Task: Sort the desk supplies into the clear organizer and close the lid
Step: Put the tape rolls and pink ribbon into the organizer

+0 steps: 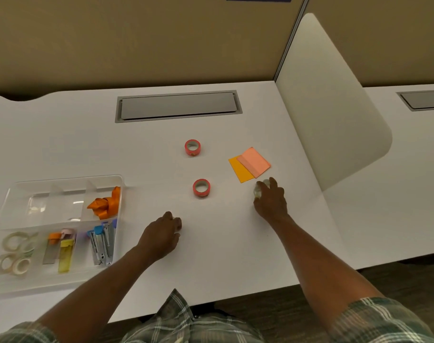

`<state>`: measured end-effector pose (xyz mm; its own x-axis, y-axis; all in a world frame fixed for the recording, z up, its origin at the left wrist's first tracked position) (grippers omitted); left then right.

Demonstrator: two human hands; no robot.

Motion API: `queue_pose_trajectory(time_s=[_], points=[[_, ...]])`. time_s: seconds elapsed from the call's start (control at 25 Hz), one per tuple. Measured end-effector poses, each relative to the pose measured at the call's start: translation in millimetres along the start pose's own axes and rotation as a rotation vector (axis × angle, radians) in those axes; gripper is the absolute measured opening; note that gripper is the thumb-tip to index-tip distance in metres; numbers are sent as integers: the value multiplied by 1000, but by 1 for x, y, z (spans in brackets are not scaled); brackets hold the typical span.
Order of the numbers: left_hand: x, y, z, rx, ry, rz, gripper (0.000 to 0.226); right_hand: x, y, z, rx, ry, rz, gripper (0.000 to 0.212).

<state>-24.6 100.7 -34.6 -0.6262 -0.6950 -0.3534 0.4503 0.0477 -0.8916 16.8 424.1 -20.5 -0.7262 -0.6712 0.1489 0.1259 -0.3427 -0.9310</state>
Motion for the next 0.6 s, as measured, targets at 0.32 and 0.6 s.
queue_pose_trajectory(time_s=[0.32, 0.6], points=[[9, -13, 20, -160, 34, 41, 17, 90, 43, 75, 99, -224, -55, 46], [31, -51, 48, -354, -69, 328, 13, 149, 58, 118, 182, -180, -447, 40]])
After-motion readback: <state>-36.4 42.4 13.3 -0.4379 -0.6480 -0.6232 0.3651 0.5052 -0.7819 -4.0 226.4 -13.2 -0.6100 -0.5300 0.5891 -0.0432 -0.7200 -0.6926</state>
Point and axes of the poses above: each hand's wrist, its own z-axis away from the middle knuckle, its own y-axis out of the palm, x = y × z, the point moved 7 cm from there along -z, towards the middle knuckle, and after that the axes turned 13 degrees about y, right-handed, at the moved point
